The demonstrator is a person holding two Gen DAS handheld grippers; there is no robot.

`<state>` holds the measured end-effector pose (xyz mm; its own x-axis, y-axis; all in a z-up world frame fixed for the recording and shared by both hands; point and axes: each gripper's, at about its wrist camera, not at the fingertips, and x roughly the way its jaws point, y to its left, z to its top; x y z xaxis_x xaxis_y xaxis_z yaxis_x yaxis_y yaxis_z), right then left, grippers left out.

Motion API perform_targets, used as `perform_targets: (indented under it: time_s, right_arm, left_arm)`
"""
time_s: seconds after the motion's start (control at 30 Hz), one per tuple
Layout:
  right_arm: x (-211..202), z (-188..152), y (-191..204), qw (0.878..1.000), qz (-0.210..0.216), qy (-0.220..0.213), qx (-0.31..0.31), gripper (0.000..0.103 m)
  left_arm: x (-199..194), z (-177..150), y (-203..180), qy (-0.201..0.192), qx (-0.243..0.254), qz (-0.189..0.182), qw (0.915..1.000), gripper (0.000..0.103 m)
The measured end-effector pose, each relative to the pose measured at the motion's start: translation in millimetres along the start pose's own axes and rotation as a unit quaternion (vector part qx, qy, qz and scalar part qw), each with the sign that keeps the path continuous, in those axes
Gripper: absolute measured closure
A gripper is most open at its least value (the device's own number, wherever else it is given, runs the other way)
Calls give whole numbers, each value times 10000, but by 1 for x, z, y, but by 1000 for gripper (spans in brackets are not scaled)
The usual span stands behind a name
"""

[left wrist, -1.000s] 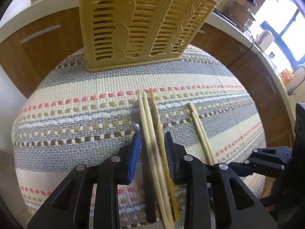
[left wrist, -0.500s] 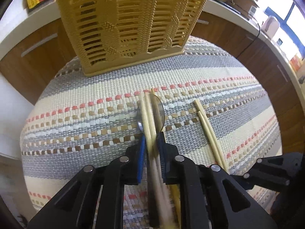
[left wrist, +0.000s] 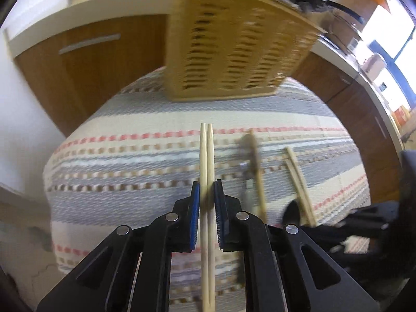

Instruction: Organize utensils

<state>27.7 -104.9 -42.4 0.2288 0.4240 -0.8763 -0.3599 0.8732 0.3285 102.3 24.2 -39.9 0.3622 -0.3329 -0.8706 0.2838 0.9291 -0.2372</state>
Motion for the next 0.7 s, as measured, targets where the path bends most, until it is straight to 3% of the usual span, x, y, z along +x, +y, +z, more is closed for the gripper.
perform_targets:
  time_s: [0.17, 0.33, 0.47, 0.53, 0.6, 0.7]
  right_arm:
    - [-21, 11, -22, 9992, -309, -210, 153, 97]
    - [-13, 14, -64, 9953, -897, -55, 367, 97]
    - [-1, 16, -98, 9940, -861, 53, 673, 97]
    - [-2, 19, -110, 9936, -738, 37, 856, 96]
    - [-16, 16, -131, 9932, -561, 8, 1016, 89]
    - [-20, 25, -134, 9931, -426, -6, 1092, 64]
  left_arm:
    - [13, -6, 10, 189, 7, 175, 9997, 94]
    - [16, -8, 6, 273, 256, 308, 9988, 92]
    - [22, -7, -10, 361, 564, 501, 9965, 89]
    - [23, -7, -17, 414, 666, 519, 9956, 82]
    - [25, -6, -24, 475, 790, 548, 9942, 76]
    - [25, -4, -23, 539, 949, 610, 9922, 72]
